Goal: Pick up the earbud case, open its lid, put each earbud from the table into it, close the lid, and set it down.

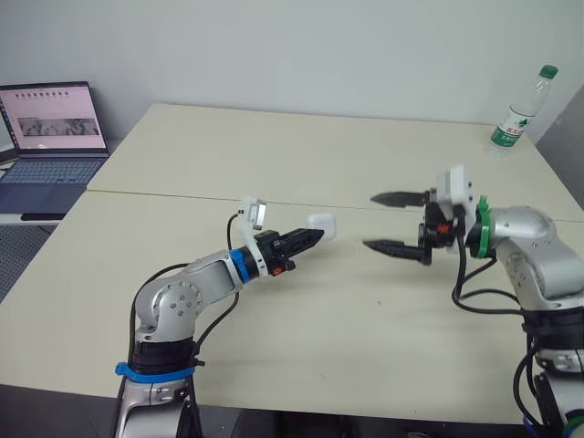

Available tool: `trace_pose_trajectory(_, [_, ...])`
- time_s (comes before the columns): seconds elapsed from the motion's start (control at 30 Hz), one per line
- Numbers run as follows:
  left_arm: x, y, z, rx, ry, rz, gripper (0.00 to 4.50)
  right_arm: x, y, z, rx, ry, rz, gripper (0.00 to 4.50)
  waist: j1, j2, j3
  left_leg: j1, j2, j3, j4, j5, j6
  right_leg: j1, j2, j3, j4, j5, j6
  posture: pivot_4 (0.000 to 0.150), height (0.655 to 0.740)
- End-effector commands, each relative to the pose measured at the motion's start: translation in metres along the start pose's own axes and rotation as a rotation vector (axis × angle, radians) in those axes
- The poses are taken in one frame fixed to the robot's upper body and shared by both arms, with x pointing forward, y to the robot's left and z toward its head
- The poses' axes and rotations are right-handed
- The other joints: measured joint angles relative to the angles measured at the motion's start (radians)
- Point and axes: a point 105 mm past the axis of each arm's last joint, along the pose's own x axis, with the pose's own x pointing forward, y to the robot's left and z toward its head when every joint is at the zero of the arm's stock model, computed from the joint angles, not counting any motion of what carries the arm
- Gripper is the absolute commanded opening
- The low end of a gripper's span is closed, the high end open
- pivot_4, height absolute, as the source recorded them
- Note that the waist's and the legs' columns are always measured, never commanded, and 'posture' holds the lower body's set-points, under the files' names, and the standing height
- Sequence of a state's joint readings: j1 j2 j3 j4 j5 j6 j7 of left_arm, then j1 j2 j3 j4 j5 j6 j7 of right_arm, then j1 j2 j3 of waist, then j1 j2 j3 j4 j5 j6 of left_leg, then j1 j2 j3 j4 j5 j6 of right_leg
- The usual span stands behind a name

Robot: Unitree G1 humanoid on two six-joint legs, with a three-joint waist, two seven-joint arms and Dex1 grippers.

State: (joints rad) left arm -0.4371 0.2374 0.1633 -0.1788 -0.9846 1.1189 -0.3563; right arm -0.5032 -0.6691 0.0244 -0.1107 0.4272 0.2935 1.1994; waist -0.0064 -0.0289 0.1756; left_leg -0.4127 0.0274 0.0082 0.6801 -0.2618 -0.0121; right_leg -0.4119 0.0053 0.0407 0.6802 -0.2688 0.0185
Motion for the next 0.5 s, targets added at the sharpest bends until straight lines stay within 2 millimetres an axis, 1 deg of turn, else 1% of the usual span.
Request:
trace_pose_trajectory(0.03, [0.006, 0.000, -0.010, -0.091, 0.057, 0.024, 0.79, 0.004, 0.010, 0.005, -0.114, -0.008, 0.016, 4.48, -0.001, 0.000, 0.000, 0.001, 0.000, 0.000, 0.000, 0.000, 0.000, 0.001, 0.000, 0.000, 0.000, 0.000, 0.000, 0.150, 0.7400])
trace_pose_trajectory(0.1, [0.010, 0.004, -0.023, -0.140, 0.115, 0.052, 0.79, 0.006, 0.017, 0.001, -0.124, -0.002, 0.037, 4.48, -0.001, 0.000, 0.000, 0.002, 0.000, 0.000, 0.000, 0.000, 0.000, 0.001, 0.001, 0.000, 0.000, 0.000, 0.000, 0.150, 0.7400])
trace_pose_trajectory(0.2, [0.012, 0.015, -0.039, -0.203, 0.184, 0.109, 0.79, 0.009, 0.020, -0.001, -0.135, -0.006, 0.022, 4.48, -0.001, 0.000, 0.000, 0.002, 0.000, 0.000, 0.000, 0.000, -0.001, 0.002, 0.001, 0.000, 0.000, 0.000, 0.000, 0.150, 0.7400])
trace_pose_trajectory(0.3, [0.013, 0.024, -0.048, -0.230, 0.223, 0.147, 0.79, 0.009, 0.019, -0.005, -0.130, -0.005, -0.003, 4.48, -0.001, 0.000, 0.000, 0.004, 0.000, 0.000, 0.000, 0.001, -0.001, 0.003, 0.001, 0.001, 0.000, 0.000, 0.000, 0.150, 0.7400])
trace_pose_trajectory(0.37, [0.012, 0.028, -0.049, -0.239, 0.231, 0.164, 0.79, 0.008, 0.017, -0.005, -0.126, -0.007, -0.022, 4.48, -0.001, 0.000, 0.000, 0.005, 0.000, 0.000, -0.001, 0.001, -0.001, 0.004, 0.001, 0.001, 0.000, 0.000, 0.000, 0.150, 0.7400])
trace_pose_trajectory(0.4, [0.011, 0.031, -0.048, -0.240, 0.233, 0.173, 1.51, 0.008, 0.015, -0.005, -0.122, -0.010, -0.032, 4.50, -0.001, 0.000, 0.000, 0.005, 0.000, 0.000, -0.001, 0.001, -0.001, 0.004, 0.001, 0.001, 0.000, 0.000, 0.000, 0.150, 0.7400])
trace_pose_trajectory(0.43, [0.010, 0.032, -0.048, -0.240, 0.239, 0.174, 1.74, 0.009, 0.014, -0.005, -0.123, -0.012, -0.039, 4.50, -0.001, 0.000, 0.000, 0.005, 0.000, 0.000, -0.001, 0.001, -0.002, 0.004, 0.001, 0.001, 0.000, 0.000, 0.000, 0.150, 0.7400])
trace_pose_trajectory(0.5, [0.006, 0.036, -0.047, -0.238, 0.245, 0.189, 2.38, 0.011, 0.013, -0.005, -0.137, -0.015, -0.048, 4.50, -0.002, 0.000, 0.000, 0.006, 0.000, 0.001, -0.001, 0.001, -0.002, 0.004, 0.001, 0.001, 0.000, 0.000, 0.000, 0.150, 0.7400])
